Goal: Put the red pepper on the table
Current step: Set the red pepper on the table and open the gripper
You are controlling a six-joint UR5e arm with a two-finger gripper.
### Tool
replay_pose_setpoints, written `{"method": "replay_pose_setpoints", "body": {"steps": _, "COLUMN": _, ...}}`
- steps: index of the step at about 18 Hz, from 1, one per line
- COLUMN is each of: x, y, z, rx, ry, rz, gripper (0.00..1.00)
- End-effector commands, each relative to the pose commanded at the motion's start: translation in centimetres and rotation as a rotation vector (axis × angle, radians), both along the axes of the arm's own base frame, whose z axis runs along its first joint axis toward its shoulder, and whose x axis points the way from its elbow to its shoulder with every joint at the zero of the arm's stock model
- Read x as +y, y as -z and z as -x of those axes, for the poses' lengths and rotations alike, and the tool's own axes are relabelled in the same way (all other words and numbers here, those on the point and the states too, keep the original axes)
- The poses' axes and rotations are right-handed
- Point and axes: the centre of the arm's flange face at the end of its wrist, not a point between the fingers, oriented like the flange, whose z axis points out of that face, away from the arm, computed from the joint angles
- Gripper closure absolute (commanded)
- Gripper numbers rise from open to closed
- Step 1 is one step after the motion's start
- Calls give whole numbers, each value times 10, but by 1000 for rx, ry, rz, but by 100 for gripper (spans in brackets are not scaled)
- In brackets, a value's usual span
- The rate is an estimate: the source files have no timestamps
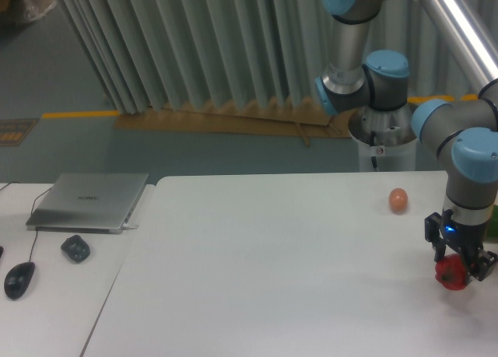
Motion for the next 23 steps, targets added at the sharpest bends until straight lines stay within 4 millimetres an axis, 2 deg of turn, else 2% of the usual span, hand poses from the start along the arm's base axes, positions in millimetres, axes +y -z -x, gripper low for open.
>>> {"method": "replay_pose_setpoints", "body": {"steps": 12, "x": 2, "y": 2, "z": -2, "rx": 0, "ry": 6, "rz": 2, "gripper": 48}}
{"method": "replay_pose_setpoints", "body": {"steps": 13, "x": 2, "y": 3, "z": -1, "rx": 1, "ry": 6, "rz": 3, "gripper": 43}}
{"method": "replay_pose_setpoints", "body": {"steps": 16, "x": 1, "y": 3, "z": -1, "rx": 23, "ry": 14, "rz": 29, "gripper": 0}}
{"method": "replay_pose_setpoints", "body": {"steps": 23, "x": 2, "y": -1, "z": -3, "rx": 33, "ry": 15, "rz": 27, "gripper": 0}}
